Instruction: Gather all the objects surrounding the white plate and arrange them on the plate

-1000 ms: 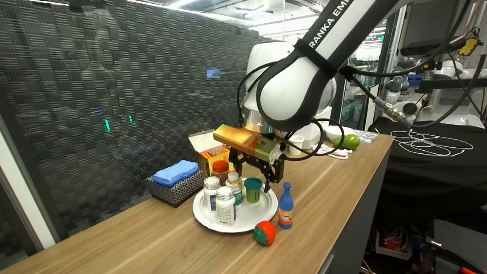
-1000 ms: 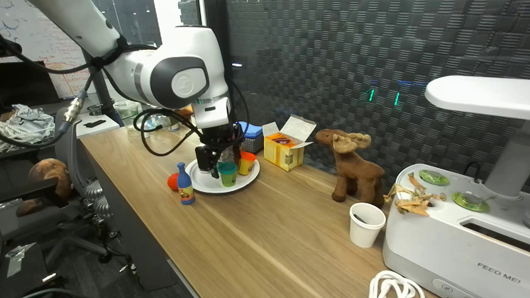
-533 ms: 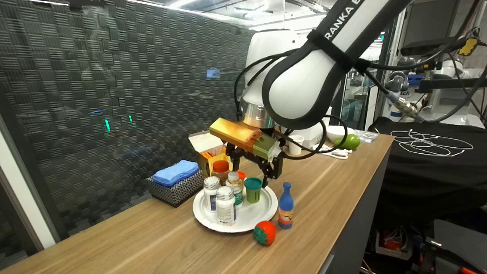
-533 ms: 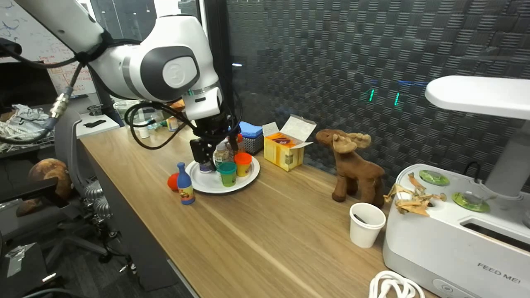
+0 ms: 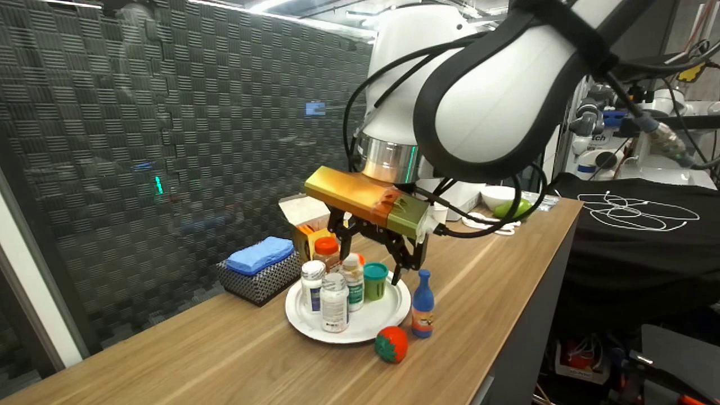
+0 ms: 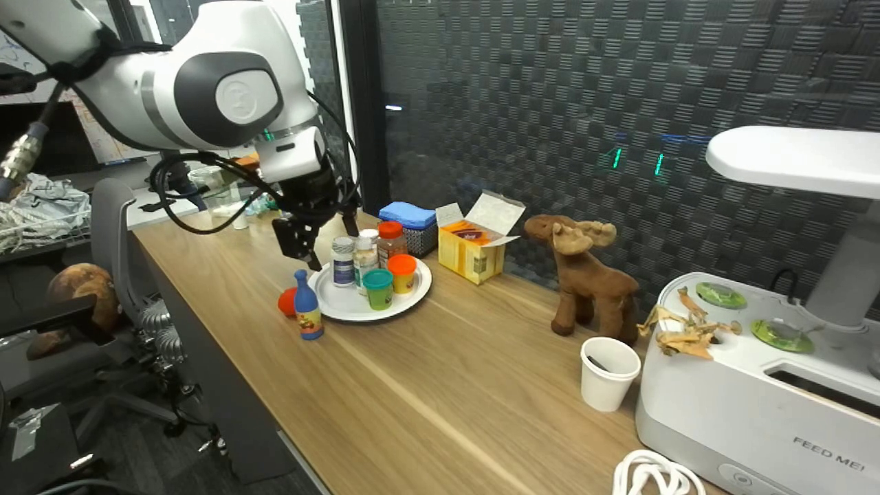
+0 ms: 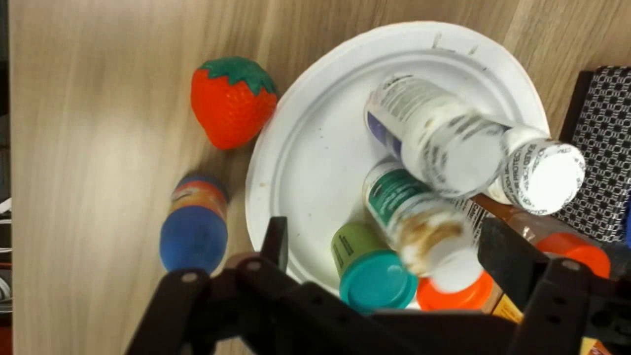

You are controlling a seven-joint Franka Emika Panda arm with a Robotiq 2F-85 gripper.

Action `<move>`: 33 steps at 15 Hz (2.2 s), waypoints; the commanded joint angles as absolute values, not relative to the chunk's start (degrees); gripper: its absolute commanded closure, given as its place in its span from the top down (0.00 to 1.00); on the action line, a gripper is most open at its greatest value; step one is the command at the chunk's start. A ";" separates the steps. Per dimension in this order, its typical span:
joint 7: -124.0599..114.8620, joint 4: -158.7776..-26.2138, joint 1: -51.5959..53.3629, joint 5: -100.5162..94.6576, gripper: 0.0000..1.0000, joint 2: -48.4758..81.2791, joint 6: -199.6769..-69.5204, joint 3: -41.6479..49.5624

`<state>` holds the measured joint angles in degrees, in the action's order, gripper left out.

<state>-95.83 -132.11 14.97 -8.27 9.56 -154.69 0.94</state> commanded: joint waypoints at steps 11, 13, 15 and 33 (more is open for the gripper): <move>-95.22 -135.27 15.48 -19.95 1.00 1.38 -144.66 -9.24; -91.36 -135.76 15.41 -18.84 1.00 2.27 -142.28 -10.55; -91.13 -136.32 15.31 -19.63 1.00 3.04 -140.32 -10.98; -91.85 -135.45 15.07 -19.01 1.00 12.39 -150.81 -5.93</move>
<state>-92.73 -136.63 14.53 -19.90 11.70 -149.99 -6.67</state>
